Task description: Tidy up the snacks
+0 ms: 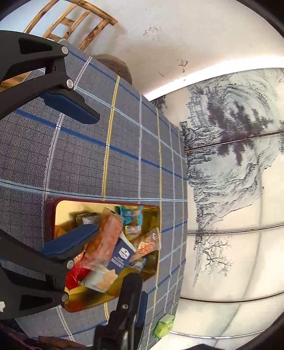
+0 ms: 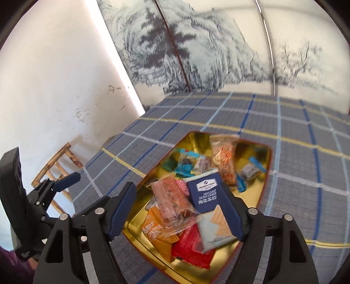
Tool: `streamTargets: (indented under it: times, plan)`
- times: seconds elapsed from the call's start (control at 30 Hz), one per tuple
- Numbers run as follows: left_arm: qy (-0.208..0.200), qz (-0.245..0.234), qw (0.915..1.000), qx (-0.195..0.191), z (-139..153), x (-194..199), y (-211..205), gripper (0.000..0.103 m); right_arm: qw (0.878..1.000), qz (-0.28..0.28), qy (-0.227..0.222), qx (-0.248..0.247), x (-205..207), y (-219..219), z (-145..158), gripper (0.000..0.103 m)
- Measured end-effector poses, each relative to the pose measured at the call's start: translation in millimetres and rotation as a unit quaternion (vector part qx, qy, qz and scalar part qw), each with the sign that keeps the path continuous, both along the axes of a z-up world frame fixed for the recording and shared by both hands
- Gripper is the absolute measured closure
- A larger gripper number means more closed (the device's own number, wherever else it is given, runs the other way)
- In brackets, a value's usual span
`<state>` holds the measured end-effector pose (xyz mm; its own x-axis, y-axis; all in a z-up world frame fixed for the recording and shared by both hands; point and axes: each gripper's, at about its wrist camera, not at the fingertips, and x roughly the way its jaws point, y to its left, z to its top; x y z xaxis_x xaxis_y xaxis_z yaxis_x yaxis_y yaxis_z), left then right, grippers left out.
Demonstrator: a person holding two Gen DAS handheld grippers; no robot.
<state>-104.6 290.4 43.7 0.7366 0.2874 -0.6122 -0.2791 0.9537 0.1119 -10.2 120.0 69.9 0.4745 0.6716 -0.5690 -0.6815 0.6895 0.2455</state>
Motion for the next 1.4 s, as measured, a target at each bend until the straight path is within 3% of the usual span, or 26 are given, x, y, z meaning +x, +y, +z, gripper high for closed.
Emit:
streamTargets:
  times: [0.13, 0.33, 0.6, 0.8, 0.93, 1.17, 1.27, 1.4]
  plan:
    - [-0.030, 0.006, 0.9995, 0.003, 15, -13, -8, 0.012, 0.997, -0.020, -0.071, -0.001, -31, -10, 20, 0.009]
    - [-0.083, 0.007, 0.9964, 0.015, 40, -40, -24, 0.003, 0.989, -0.050, -0.139, 0.028, -70, -35, 43, 0.002]
    - [-0.175, 0.028, 0.9841, -0.003, 81, -90, -34, 0.000, 0.984, -0.063, -0.164, 0.029, -105, -69, 55, 0.000]
    - [-0.205, -0.003, 0.9788, 0.005, 118, -123, -53, 0.000, 0.981, -0.069, -0.177, 0.037, -130, -88, 70, 0.000]
    - [-0.245, -0.012, 0.9693, 0.009, 133, -147, -64, 0.000, 0.978, -0.064, -0.195, 0.039, -150, -90, 81, 0.000]
    - [-0.233, -0.059, 0.9705, -0.021, 133, -151, -76, 0.000, 0.973, -0.068, -0.220, 0.032, -170, -93, 88, 0.000]
    - [-0.231, -0.060, 0.9699, -0.048, 124, -148, -75, 0.000, 0.972, -0.074, -0.221, 0.029, -172, -94, 84, 0.000]
    - [-0.217, -0.045, 0.9734, -0.058, 112, -143, -70, 0.000, 0.972, -0.087, -0.217, 0.024, -168, -95, 77, 0.000]
